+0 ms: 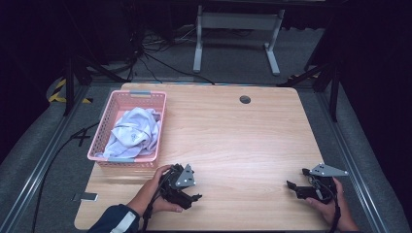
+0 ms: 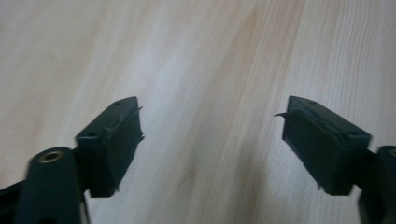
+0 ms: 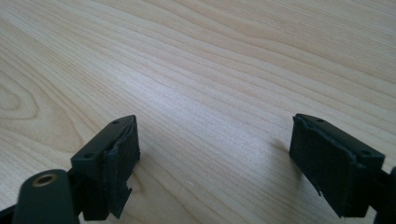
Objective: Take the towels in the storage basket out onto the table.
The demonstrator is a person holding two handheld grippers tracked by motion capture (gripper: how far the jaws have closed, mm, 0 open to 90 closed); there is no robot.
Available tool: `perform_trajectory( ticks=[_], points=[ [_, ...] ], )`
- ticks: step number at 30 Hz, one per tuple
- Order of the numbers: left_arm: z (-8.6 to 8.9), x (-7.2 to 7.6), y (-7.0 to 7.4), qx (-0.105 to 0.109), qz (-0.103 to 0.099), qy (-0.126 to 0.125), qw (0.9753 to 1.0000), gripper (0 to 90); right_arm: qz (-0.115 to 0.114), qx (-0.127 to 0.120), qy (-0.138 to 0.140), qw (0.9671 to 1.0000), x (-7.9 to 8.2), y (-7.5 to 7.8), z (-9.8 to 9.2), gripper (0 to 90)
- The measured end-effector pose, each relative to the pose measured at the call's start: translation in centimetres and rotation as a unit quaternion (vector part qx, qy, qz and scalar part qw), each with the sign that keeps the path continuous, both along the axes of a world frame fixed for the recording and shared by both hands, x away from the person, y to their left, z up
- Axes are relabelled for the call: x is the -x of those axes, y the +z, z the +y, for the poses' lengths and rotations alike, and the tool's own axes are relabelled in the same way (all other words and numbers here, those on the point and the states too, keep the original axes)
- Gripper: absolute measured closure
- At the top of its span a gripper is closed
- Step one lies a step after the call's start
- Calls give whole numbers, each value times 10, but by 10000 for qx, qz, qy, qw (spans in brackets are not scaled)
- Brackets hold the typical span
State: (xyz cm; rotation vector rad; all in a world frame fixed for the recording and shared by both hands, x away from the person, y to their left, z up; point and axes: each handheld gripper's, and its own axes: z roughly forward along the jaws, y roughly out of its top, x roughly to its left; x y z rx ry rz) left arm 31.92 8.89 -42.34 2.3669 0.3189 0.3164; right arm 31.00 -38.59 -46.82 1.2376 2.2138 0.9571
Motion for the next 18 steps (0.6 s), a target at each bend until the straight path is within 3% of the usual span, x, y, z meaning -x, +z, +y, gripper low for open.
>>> perform_trajectory(
  ticks=[1,2,5,6,9,10,13,15,18],
  points=[
    [4,1,9,46,-137,27,9999,206,12,11,-1,10000,0,0,0,165],
    [4,1,9,46,-137,27,9999,216,12,11,-1,10000,0,0,0,165],
    [20,-1,31,306,-472,275,9980,192,14,4,-26,10000,1,0,0,165],
    [25,-2,35,378,-456,335,9977,183,14,6,-25,10000,1,0,0,165],
    [41,-3,44,403,-644,543,9956,187,15,6,-20,10000,1,0,0,165],
    [51,-7,48,389,-731,714,9940,190,16,5,-20,10000,1,0,0,165],
    [64,-11,53,437,-766,868,9923,187,17,4,-20,10000,1,0,0,165],
    [78,-16,59,445,-834,1056,9899,193,15,5,-20,10000,1,0,0,165],
    [100,-24,67,452,-930,1436,9842,177,16,4,-19,10000,1,0,0,165]
  ],
)
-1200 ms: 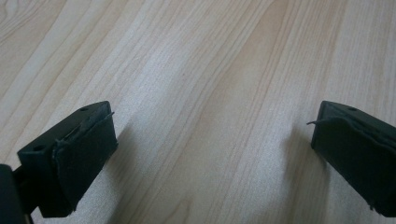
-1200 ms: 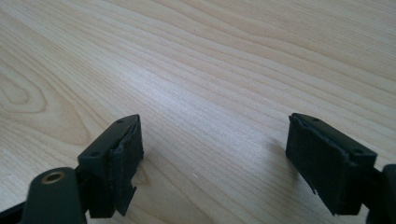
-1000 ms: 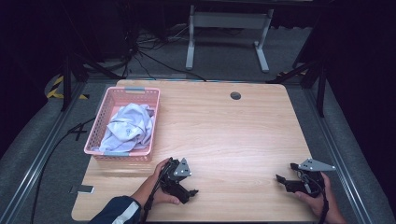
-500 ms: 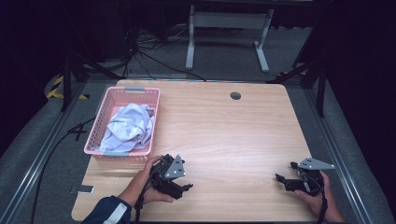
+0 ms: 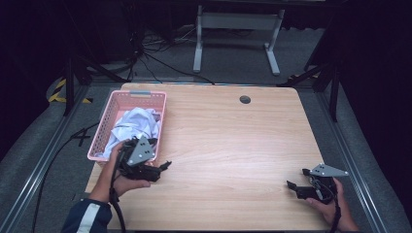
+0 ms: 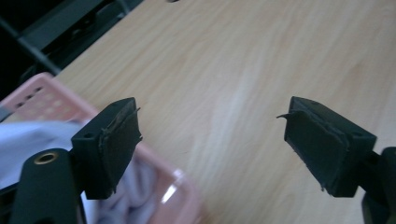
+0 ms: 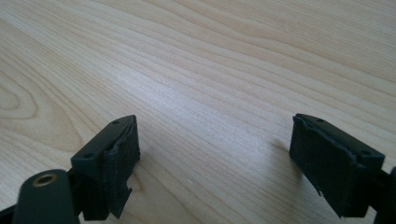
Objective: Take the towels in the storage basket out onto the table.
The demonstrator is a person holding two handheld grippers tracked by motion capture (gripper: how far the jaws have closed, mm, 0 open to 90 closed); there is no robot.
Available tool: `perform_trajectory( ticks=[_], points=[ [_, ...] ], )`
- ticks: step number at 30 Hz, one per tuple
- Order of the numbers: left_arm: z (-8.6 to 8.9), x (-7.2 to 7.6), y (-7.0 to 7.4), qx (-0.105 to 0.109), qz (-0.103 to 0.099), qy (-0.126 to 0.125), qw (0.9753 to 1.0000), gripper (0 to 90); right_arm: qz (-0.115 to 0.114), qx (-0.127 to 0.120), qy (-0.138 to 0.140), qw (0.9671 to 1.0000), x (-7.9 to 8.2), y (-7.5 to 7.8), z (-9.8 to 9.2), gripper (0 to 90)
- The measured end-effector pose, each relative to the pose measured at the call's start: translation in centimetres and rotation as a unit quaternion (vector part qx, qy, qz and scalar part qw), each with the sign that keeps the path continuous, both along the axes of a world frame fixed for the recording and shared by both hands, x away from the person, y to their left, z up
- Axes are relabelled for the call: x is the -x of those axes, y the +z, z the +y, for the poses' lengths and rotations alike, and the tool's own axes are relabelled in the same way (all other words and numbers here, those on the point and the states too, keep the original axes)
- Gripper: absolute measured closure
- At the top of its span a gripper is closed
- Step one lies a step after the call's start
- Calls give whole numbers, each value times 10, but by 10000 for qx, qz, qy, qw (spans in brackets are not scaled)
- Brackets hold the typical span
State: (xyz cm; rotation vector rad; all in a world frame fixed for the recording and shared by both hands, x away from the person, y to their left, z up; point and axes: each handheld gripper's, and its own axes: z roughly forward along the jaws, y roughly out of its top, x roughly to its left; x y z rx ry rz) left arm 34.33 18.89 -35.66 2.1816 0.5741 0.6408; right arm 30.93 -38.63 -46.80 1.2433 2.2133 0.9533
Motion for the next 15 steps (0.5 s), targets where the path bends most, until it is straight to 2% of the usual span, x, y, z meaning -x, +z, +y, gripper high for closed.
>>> perform_trajectory(
  ticks=[2,3,5,8,10,11,12,13,14,15],
  points=[
    [14,-6,3,115,102,206,9997,167,-2,2,5,10000,0,0,0,165],
    [22,-10,4,66,116,284,9995,155,-1,2,5,10000,0,0,0,165],
    [35,-19,4,117,203,469,9986,155,0,2,10,10000,0,0,0,165],
    [53,-38,-1,221,481,709,9961,156,-11,-9,8,10000,0,0,0,165],
    [60,-50,-5,94,591,968,9935,157,-9,-5,9,10000,0,0,0,165],
    [62,-56,-7,96,710,1032,9921,158,0,4,13,10000,0,0,0,165],
    [63,-64,-9,-16,842,1129,9900,156,0,2,15,10000,0,0,0,165],
    [64,-74,-13,-207,1035,1330,9855,156,-12,-9,13,10000,0,0,0,165],
    [63,-82,-18,-242,1165,1411,9828,157,-12,-9,15,10000,0,0,0,165],
    [62,-89,-22,-389,1335,1487,9790,158,-12,-10,15,10000,0,0,0,166]
  ],
)
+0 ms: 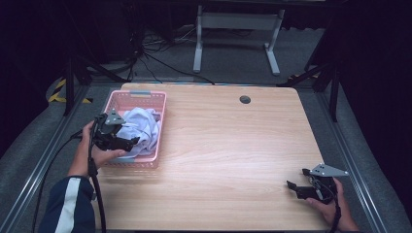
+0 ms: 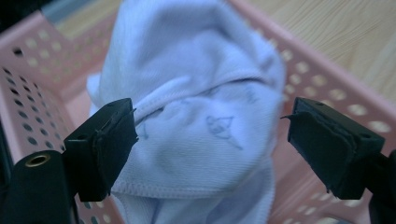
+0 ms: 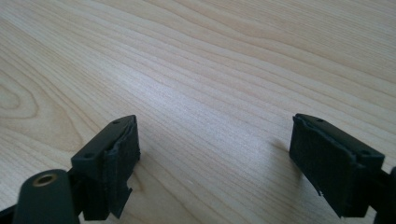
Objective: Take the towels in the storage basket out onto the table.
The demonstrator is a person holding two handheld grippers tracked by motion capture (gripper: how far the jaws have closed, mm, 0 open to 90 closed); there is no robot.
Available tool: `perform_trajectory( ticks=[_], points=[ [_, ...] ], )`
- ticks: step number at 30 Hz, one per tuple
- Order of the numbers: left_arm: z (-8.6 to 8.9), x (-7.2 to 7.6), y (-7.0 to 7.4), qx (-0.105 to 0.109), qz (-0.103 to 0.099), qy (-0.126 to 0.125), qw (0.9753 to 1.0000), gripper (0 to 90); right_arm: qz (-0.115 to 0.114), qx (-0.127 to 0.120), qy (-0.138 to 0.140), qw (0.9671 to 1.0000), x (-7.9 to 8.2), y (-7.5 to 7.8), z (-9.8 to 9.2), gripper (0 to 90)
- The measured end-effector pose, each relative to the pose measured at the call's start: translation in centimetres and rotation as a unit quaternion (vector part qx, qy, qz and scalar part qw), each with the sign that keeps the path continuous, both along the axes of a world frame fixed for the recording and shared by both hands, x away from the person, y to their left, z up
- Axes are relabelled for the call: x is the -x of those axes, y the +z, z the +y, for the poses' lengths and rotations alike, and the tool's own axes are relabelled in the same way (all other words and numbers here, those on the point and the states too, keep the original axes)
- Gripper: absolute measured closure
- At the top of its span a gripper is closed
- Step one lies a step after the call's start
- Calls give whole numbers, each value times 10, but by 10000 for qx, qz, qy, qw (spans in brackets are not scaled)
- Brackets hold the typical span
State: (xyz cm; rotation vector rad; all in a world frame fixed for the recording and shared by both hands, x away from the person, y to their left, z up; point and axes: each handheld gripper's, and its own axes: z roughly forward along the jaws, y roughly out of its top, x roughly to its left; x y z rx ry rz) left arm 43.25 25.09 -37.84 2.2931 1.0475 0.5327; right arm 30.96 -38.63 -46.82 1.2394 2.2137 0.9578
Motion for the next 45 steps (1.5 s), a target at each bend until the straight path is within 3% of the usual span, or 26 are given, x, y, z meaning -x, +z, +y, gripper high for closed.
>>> perform_trajectory(
  ticks=[2,4,9,11,12,13,15,16,19,23,26,30,37,41,43,45],
  points=[
    [-4,-14,-10,-278,417,24,9987,159,-1,1,1,10000,0,0,0,166],
    [-9,-24,-16,-447,606,14,9972,154,0,0,1,10000,0,0,0,166],
    [-14,-42,-23,-611,726,138,9954,122,-1,0,0,10000,0,0,0,167],
    [-13,-50,-26,-588,767,148,9952,73,13,-2,6,10000,0,0,0,168],
    [-13,-53,-29,-562,874,190,9944,73,15,-6,15,10000,0,0,0,167],
    [-13,-60,-36,-601,1077,216,9921,0,7,2,39,10000,0,0,0,167],
    [-12,-66,-45,-521,1341,215,9894,0,6,-5,45,10000,0,0,0,168],
    [-12,-66,-45,-521,1341,215,9894,0,-3,-15,50,10000,0,0,0,168],
    [-13,-74,-57,-262,1644,171,9859,0,-6,-16,61,10000,0,0,0,168],
    [-14,-77,-61,-296,1796,100,9832,0,-4,-5,99,10000,0,0,0,167],
    [-12,-78,-64,-124,1924,173,9811,3,-3,11,126,9999,0,0,0,167],
    [-13,-78,-61,-209,1928,132,9809,89,-3,12,133,9999,0,0,1,168],
    [-16,-74,-55,-337,1795,118,9831,358,-2,12,151,9999,0,0,1,168],
    [-17,-72,-52,-388,1786,171,9830,442,-1,11,152,9999,0,0,1,168],
    [-20,-70,-48,-553,1665,183,9843,480,-1,11,151,9999,0,0,1,167],
    [-20,-69,-46,-574,1587,237,9854,509,-1,11,152,9999,0,0,1,168]
  ],
)
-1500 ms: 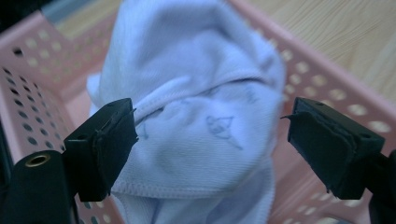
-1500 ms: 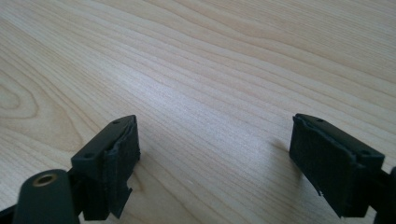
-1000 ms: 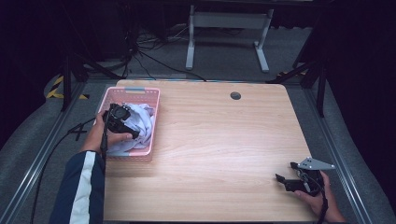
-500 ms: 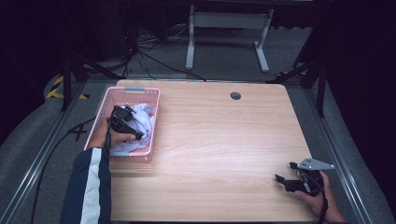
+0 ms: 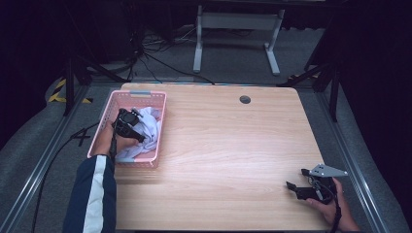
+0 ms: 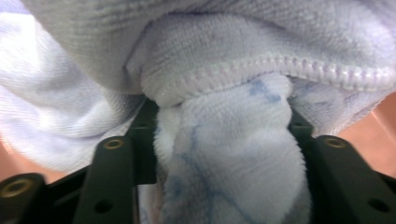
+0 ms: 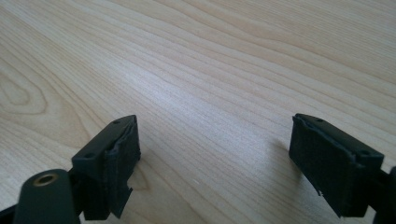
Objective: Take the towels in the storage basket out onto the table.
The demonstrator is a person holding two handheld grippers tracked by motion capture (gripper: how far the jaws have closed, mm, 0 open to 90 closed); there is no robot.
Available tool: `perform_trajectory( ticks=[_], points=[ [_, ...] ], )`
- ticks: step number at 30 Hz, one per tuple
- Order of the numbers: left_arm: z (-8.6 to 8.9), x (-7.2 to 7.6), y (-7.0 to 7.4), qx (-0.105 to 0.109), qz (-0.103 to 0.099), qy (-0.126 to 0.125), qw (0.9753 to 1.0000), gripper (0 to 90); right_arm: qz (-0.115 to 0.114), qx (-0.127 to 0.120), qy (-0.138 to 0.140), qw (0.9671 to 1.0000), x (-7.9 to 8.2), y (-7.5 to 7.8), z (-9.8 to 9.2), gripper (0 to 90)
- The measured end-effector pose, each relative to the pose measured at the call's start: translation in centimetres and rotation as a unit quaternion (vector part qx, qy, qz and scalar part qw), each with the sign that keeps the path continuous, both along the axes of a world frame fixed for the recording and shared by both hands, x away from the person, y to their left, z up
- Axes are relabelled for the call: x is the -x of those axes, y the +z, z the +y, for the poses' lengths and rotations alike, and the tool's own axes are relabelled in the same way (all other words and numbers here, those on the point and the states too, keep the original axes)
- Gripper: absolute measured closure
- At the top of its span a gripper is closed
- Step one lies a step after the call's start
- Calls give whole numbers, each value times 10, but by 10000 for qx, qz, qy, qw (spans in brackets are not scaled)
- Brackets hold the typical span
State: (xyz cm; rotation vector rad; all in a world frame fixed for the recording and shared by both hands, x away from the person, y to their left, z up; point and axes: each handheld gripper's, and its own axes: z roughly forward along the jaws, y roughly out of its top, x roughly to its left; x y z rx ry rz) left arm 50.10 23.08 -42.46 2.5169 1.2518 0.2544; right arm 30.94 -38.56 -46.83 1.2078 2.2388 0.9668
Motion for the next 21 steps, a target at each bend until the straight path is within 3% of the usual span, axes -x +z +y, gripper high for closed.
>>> perform_trajectory(
  ticks=[1,6,11,12,16,19,21],
  points=[
    [0,2,2,-120,-63,22,9999,530,0,-1,-1,10000,0,0,0,168],
    [4,6,10,-190,-369,122,9991,548,11,9,9,10000,0,0,0,168],
    [13,14,25,59,-854,280,9959,553,10,10,10,10000,0,0,0,168],
    [16,16,29,105,-1035,331,9940,556,12,10,8,10000,0,0,0,168],
    [24,22,42,520,-1295,508,9889,555,11,8,9,10000,0,0,0,168],
    [29,28,57,911,-1609,536,9813,555,13,8,7,10000,0,0,0,168],
    [29,31,66,1021,-1747,519,9779,555,11,10,9,10000,0,0,0,168]
  ],
)
